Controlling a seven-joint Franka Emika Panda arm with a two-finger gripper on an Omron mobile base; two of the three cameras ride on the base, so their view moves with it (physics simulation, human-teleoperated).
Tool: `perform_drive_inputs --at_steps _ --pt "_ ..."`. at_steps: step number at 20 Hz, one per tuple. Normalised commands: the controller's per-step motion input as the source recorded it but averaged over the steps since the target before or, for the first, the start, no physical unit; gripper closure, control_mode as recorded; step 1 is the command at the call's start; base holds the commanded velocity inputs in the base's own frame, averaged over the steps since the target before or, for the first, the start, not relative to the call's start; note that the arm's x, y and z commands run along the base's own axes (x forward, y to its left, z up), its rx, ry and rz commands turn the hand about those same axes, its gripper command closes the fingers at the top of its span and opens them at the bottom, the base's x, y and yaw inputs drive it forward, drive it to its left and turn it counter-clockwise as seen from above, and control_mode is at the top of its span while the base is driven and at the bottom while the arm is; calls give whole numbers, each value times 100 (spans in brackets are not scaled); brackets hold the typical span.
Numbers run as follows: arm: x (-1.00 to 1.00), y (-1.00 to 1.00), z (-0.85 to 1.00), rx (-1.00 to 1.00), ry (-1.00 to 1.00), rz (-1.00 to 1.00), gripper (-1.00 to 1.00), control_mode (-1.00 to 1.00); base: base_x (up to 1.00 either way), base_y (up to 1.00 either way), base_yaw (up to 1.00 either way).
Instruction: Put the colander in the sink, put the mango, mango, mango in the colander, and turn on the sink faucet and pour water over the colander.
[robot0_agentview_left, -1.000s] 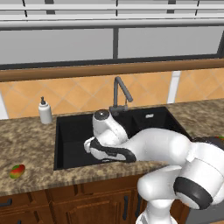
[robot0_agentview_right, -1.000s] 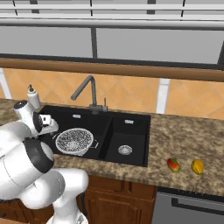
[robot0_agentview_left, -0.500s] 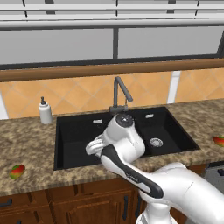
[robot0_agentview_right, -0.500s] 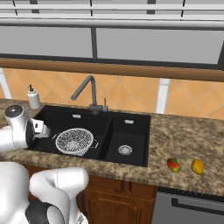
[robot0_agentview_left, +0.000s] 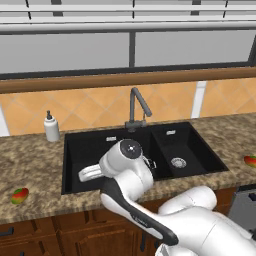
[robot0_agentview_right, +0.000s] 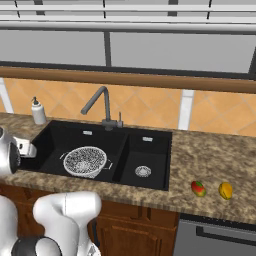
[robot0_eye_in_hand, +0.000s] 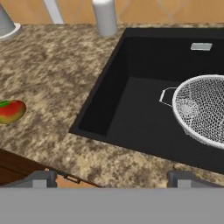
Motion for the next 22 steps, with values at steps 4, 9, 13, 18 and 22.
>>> perform_drive_inputs --at_steps 4,9,13,18,22 --pt "-7 87 39 -1 11 0 -100 -100 0 0 0" --pt "-12 82 19 0 26 -1 -100 -100 0 0 0" --pt "-2 76 0 0 34 -4 -100 -100 0 0 0" --pt "-4 79 -11 0 24 -8 -100 -100 0 0 0" --pt "0 58 -30 -2 7 -20 -100 -100 0 0 0"
